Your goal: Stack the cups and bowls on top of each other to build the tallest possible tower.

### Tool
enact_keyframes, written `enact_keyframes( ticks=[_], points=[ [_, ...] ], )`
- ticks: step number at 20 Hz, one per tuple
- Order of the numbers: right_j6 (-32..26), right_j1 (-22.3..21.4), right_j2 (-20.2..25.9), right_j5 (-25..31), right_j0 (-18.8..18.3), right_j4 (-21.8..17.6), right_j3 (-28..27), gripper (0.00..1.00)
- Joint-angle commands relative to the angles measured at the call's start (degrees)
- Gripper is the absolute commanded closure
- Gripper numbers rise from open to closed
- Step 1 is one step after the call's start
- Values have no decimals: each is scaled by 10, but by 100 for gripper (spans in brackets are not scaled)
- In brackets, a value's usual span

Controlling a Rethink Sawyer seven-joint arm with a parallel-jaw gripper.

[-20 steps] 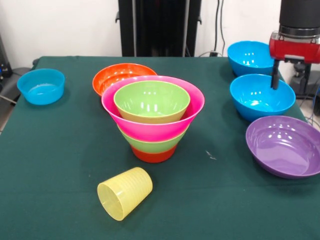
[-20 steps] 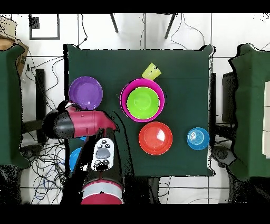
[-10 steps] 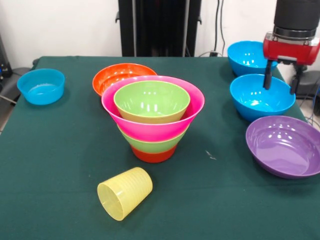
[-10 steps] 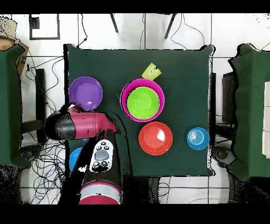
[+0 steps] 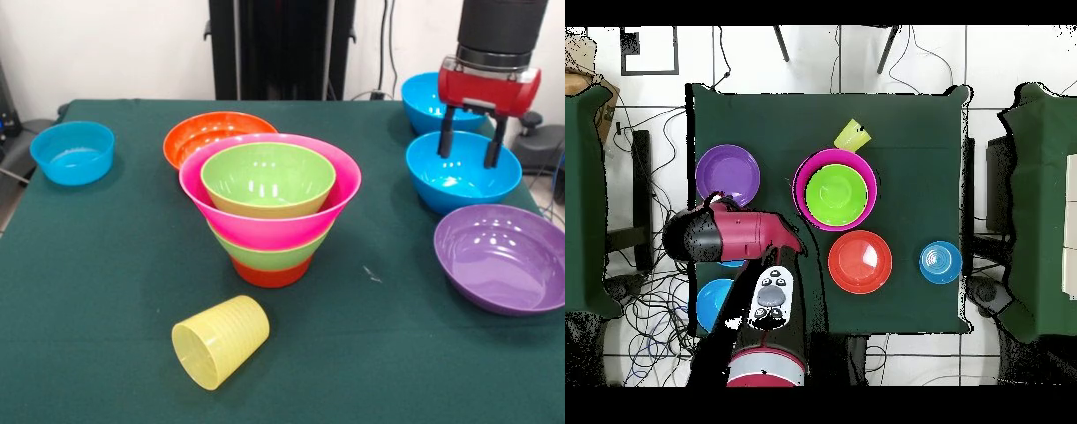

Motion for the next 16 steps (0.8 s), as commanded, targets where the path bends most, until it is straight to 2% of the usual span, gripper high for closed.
enact_keyframes(
  ticks=[1, 4, 10, 16],
  points=[
    [36, 38, -9, 103, 10, -14, -31, 0],
    [43, 41, -22, 136, 18, -10, -59, 0],
    [16, 39, -14, 134, -1, -25, -55, 0],
    [12, 59, 7, 114, -18, -17, -72, 0]
  ],
)
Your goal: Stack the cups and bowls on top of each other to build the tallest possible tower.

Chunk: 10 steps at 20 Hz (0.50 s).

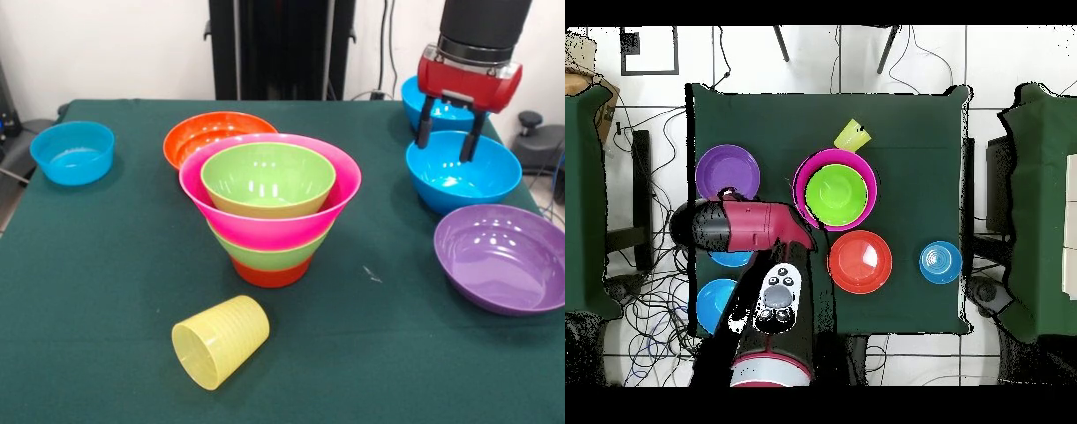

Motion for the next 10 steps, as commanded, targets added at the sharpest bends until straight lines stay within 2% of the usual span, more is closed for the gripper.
enact_keyframes(
  ticks=[1, 4, 10],
  points=[
    [12, 59, 38, 42, -18, -17, -41, 0],
    [15, 64, 39, 48, -19, -13, -54, 0],
    [36, 106, 21, 43, -2, -11, -99, 0]
  ],
)
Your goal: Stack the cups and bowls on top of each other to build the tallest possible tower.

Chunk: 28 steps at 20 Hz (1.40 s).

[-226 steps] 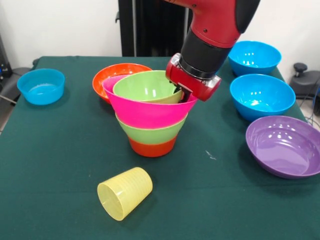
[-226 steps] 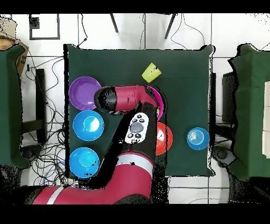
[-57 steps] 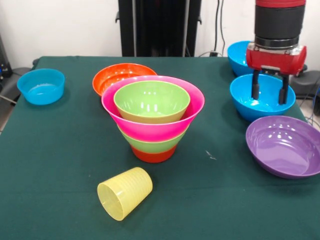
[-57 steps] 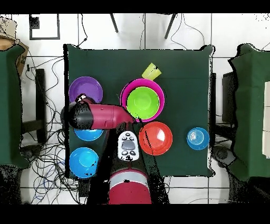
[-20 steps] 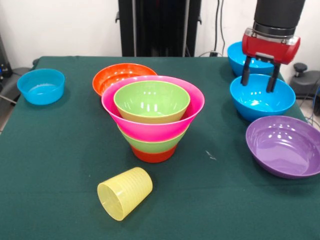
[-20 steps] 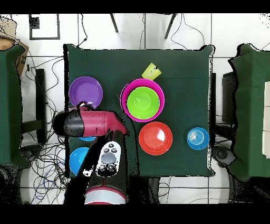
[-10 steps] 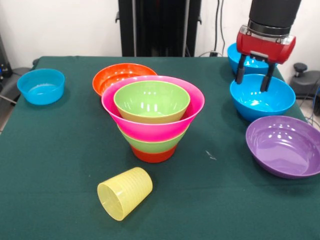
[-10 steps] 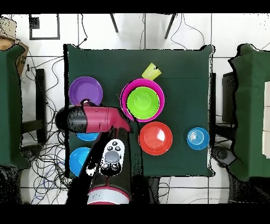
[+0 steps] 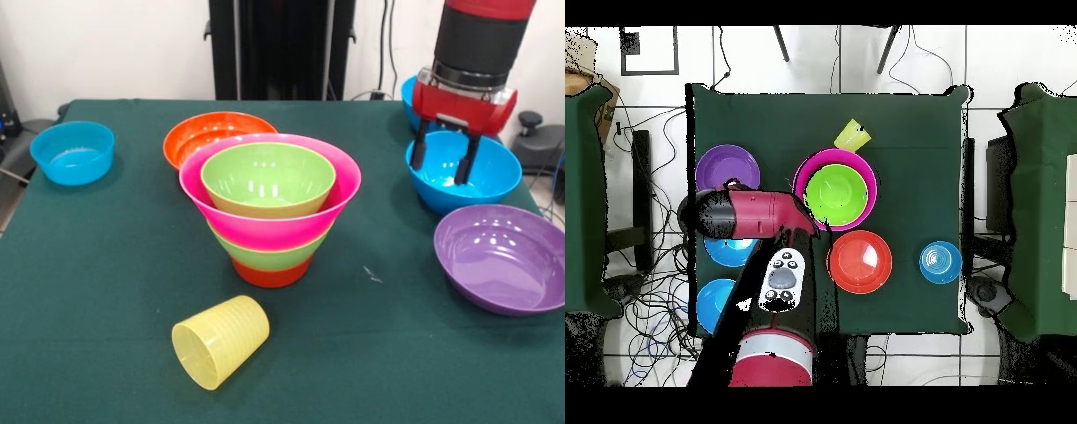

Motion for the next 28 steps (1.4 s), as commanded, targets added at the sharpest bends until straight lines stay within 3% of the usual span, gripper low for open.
enact_keyframes(
  ticks=[1, 20, 28],
  points=[
    [40, 70, 19, 43, 7, -10, -61, 0],
    [58, 109, 11, 32, 19, 0, -87, 0],
    [56, 132, 46, -29, 9, 9, -68, 0]
  ],
)
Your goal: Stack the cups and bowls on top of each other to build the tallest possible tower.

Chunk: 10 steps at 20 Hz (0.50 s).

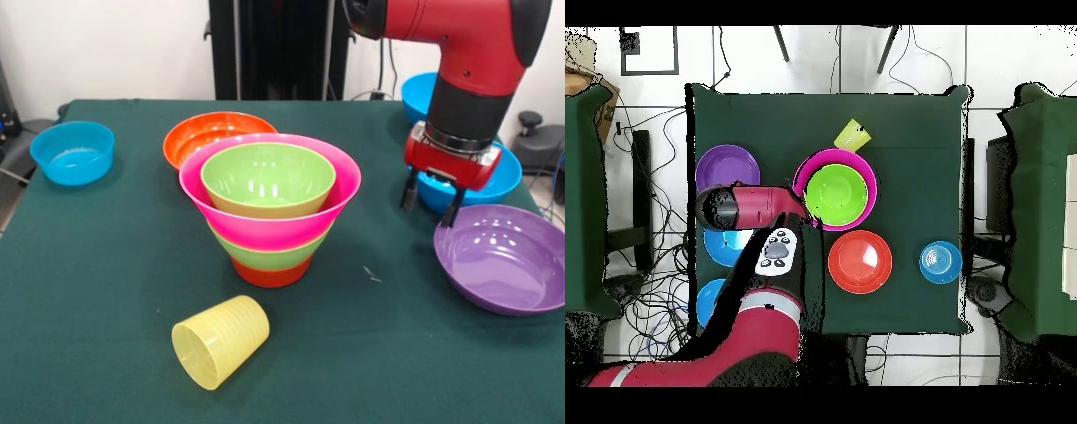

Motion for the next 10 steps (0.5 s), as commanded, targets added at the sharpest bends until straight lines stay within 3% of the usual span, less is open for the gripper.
enact_keyframes(
  ticks=[1, 6, 10],
  points=[
    [52, 41, 56, -32, -7, 6, -14, 0],
    [76, 73, 38, -63, 20, 9, -26, 0],
    [56, 74, 54, -72, 8, 3, -18, 0]
  ],
)
